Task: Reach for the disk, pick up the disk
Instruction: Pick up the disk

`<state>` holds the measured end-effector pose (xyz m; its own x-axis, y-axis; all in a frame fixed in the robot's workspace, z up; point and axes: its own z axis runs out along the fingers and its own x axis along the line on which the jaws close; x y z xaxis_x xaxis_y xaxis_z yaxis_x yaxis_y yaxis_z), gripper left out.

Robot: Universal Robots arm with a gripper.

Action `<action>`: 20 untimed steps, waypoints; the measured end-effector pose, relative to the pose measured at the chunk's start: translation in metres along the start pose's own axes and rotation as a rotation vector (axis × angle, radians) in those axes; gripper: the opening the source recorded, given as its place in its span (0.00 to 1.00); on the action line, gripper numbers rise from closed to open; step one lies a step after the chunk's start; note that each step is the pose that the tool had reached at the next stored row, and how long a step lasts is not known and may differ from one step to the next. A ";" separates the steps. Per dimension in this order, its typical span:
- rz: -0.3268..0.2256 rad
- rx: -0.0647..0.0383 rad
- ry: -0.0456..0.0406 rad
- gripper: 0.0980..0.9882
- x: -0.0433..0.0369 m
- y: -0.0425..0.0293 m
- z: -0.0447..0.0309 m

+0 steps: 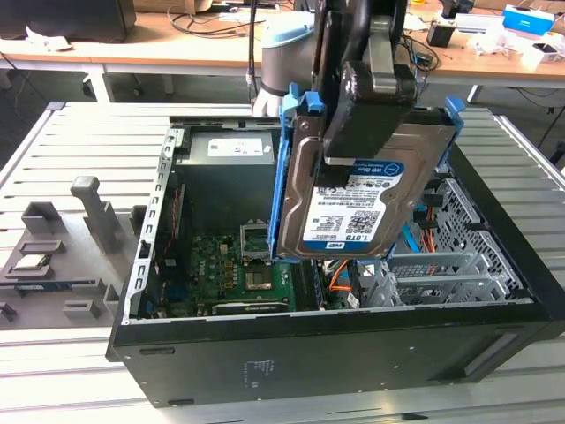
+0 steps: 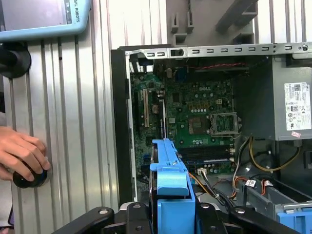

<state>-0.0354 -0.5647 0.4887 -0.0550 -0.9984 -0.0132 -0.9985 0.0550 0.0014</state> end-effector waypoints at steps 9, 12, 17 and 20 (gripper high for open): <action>-0.003 -0.002 0.0030 0.30 -0.0017 -0.0312 0.0066; -0.015 -0.003 0.0057 0.30 -0.0023 -0.0433 0.0097; -0.028 -0.006 0.0108 0.30 -0.0037 -0.0643 0.0170; -0.042 -0.007 0.0122 0.30 -0.0050 -0.0769 0.0225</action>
<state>0.0416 -0.5636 0.4662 -0.0134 -0.9999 -0.0013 -0.9999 0.0134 0.0081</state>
